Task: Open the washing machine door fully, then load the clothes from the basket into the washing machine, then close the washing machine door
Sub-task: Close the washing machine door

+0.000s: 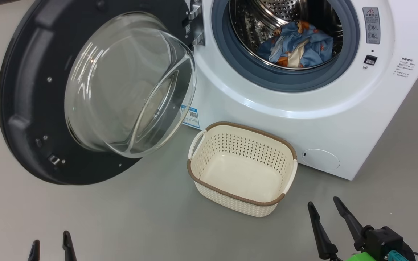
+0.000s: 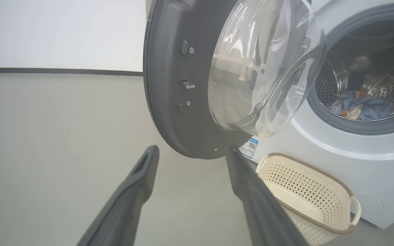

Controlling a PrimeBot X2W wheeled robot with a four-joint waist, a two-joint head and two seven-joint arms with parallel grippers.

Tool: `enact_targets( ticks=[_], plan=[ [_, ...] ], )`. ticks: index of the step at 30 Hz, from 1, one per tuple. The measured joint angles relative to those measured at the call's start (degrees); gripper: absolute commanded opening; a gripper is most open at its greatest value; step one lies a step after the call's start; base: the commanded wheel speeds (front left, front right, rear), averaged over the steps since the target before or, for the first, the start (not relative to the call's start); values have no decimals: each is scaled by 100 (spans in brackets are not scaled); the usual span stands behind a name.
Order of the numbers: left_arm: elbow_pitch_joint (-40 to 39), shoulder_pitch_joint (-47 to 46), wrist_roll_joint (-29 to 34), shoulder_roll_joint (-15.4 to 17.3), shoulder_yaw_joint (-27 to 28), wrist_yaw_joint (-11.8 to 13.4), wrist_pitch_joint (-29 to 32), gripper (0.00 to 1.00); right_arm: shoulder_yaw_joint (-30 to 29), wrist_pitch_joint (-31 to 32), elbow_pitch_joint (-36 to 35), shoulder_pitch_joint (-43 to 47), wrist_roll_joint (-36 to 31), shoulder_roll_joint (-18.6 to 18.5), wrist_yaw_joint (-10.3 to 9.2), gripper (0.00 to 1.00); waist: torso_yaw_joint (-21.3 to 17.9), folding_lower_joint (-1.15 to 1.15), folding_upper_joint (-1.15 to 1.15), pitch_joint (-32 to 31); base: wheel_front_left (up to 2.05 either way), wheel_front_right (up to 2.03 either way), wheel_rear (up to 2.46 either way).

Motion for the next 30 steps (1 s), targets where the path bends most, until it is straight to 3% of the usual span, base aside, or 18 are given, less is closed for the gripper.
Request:
enact_targets(
  ticks=[17, 18, 19, 20, 25, 30],
  plan=[
    [-66, 8, -87, 0, 31, -2, 0, 100, 41, 0, 68, -65, -8, -1, 0, 100, -26, 0, 0, -32, 0, 0, 0],
    [-58, 8, -115, 0, 29, -5, 0, 56, 36, 1, 67, -65, -8, -1, 0, 100, -30, 0, 0, -40, 0, 0, 0],
    [-49, 8, -123, 0, 27, -11, 0, 18, 31, 0, 67, -65, -8, -1, 0, 100, -34, 0, 0, -47, 0, 0, 0],
    [-21, 8, -133, 0, 25, -40, 0, 0, 19, 0, 66, -64, -7, -1, 0, 100, -42, 0, 0, -64, 0, 0, 0],
    [30, 9, -172, -1, 52, -119, 0, 0, -23, 0, 51, -47, -5, -1, 0, 100, -75, 0, 0, -87, 0, 0, 0],
    [22, -4, -270, -1, 259, -460, 0, 0, -44, 0, 32, 4, -5, 0, 0, 100, -108, 0, 0, -81, 0, 0, 0]
  ],
)
